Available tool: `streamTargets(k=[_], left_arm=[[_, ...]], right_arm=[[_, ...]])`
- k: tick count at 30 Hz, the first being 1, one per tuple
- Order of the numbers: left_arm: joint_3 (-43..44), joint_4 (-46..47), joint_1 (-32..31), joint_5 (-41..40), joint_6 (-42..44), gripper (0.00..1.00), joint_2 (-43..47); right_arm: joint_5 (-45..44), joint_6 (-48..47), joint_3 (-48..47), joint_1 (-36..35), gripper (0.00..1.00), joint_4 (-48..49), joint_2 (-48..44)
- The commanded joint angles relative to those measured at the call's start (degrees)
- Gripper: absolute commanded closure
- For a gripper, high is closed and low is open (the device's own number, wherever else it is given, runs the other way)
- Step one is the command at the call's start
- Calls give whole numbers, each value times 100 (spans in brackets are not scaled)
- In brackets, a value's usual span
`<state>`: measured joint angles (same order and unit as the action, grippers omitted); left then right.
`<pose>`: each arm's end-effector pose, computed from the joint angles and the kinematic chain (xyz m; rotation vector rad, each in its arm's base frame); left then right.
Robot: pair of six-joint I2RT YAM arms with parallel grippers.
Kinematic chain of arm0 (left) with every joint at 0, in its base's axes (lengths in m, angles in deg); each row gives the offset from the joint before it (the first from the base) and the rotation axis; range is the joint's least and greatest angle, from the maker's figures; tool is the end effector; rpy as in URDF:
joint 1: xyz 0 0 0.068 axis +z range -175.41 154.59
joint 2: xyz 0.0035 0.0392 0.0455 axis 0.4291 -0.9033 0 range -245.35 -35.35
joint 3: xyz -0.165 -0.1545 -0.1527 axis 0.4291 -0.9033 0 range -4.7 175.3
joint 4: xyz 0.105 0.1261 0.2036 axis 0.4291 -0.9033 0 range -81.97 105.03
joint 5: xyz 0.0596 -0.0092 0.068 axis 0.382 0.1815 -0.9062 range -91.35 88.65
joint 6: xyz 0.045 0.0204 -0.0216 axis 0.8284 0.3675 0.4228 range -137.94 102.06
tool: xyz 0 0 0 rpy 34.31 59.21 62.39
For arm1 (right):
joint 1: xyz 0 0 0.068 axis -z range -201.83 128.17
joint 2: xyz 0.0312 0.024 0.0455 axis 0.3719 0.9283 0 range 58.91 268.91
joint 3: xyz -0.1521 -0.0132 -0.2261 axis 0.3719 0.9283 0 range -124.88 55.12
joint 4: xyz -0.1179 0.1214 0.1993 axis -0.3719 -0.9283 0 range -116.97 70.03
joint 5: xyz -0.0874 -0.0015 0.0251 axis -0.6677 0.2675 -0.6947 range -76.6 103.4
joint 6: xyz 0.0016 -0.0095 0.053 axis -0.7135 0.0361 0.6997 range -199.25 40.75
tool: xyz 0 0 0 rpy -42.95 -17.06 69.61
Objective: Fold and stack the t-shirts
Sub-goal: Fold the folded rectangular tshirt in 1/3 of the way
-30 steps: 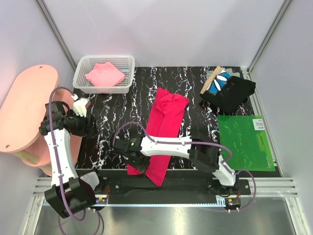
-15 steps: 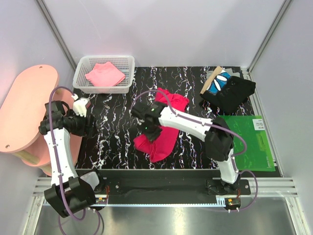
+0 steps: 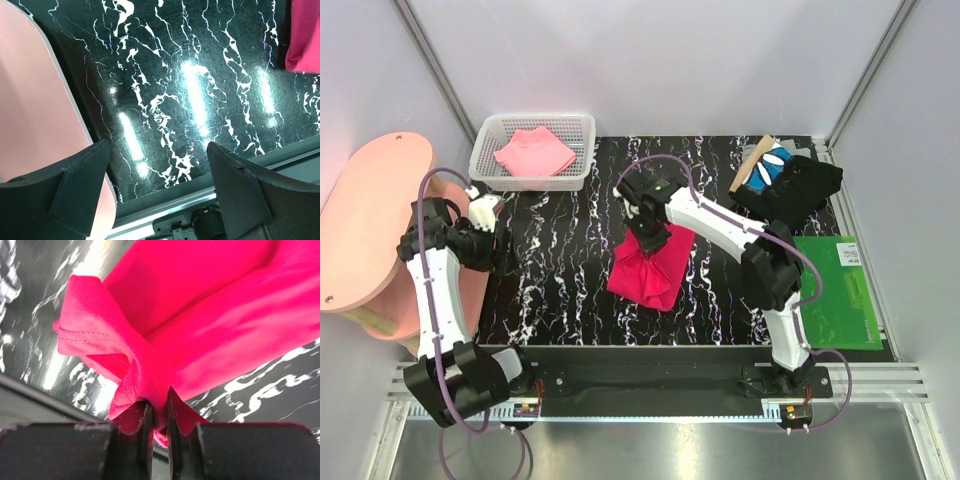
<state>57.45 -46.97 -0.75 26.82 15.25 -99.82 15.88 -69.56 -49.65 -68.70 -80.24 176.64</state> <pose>0.1880 0.0679 0.3068 0.3292 2.4885 -0.2740 0.2906 0.3125 0.2459 -0.9309 2.7392 0.2570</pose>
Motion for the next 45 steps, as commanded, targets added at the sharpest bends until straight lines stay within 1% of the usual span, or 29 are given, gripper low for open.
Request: streamTargets(k=[1, 6, 8, 9, 10, 12, 13, 14, 15, 16, 17, 19, 20, 21, 22, 23, 24, 25, 26, 27, 28, 30, 31, 33, 35, 37, 39, 42, 45], left_arm=[[306, 30, 47, 146, 91, 16, -119], [359, 3, 47, 172, 109, 17, -268], [394, -40, 38, 190, 117, 17, -294], [420, -136, 38, 207, 144, 17, -286], [447, -233, 30, 364, 196, 17, -286], [500, -592, -128, 567, 381, 17, -268], [500, -707, -277, 689, 416, 17, -259], [465, -813, -783, 699, 434, 18, -233], [430, -866, -1118, 665, 399, 18, -189], [395, -858, -1487, 534, 320, 18, -76], [351, -832, -2248, 471, 172, 18, -31], [394, -674, -2964, 226, -22, 18, -4], [481, -586, -3463, 164, -223, 18, -39], [543, -464, -3651, 146, -277, 18, -101], [596, -419, -3810, 111, -330, 18, -301], [666, -349, -4037, 58, -426, 19, -425], [684, -200, -4127, 32, -471, 20, -539], [693, -138, -4206, 57, -497, 21, -749], [693, -68, -4320, 93, -567, 21, -839], [676, 142, -4382, 102, -603, 21, -918], [650, 266, -4452, 49, -655, 21, -1058], [614, 599, -4672, -100, -813, 21, -1225], [623, 688, -4734, -222, -866, 21, -1452], [745, 812, -4874, -372, -1042, 21, -1708], [816, 803, -4840, -750, -1043, 21, -1903], [720, 847, -4578, -960, -885, 19, -1624], [667, 900, -4523, -1643, -771, 18, -1455], [562, 874, -4602, -1735, -498, 16, -1191], [482, 909, -4751, -1727, -603, 16, -1410]], right_arm=[[-151, -336, -561, 406, 82, 78, 460], [-55, -609, -1562, 749, 79, -256, 1355], [33, -583, -1948, 924, 69, -441, 1611], [7, -565, -2020, 978, 61, -450, 1769], [-219, -478, -2178, 1004, 44, -520, 1840], [-467, -407, -2372, 1048, 31, -626, 1981], [-624, -320, -2477, 1049, 26, -635, 1973], [-757, -258, -2530, 1049, 23, -635, 1938], [-906, -188, -2592, 1040, 23, -644, 1903], [-1325, -4, -2697, 1040, 23, -705, 1876], [-1573, 84, -2715, 1048, 22, -731, 1789], [-2222, 322, -2681, 1049, 23, -871, 1683], [-2347, 410, -2637, 1049, 23, -951, 1552], [-2401, 567, -2549, 1049, 23, -1004, 1455], [-2271, 630, -2174, 1040, 24, -969, 1315], [-2104, 700, -1892, 1040, 24, -856, 948], [-1920, 831, -1532, 1040, 24, -681, 727], [-1561, 902, -789, 1048, 25, -314, 507], [-1418, 981, -434, 1049, 25, -136, 122], [-1321, 1182, -108, 1057, 25, 23, -38], [-1155, 1254, 469, 1066, 26, 285, -170], [-1057, 1542, 974, 1084, 26, 568, -496], [-717, 1597, 1376, 1119, 26, 865, -584], [-443, 1798, 1765, 1119, 26, 1217, -743], [-126, 1860, 1881, 1119, 27, 1351, -804], [120, 1852, 1987, 1119, 27, 1509, -866], [199, 1861, 2022, 1128, 28, 1597, -892], [445, 1965, 2092, 1198, 28, 1798, -901], [577, 2133, 2293, 1233, 28, 2018, -919]])
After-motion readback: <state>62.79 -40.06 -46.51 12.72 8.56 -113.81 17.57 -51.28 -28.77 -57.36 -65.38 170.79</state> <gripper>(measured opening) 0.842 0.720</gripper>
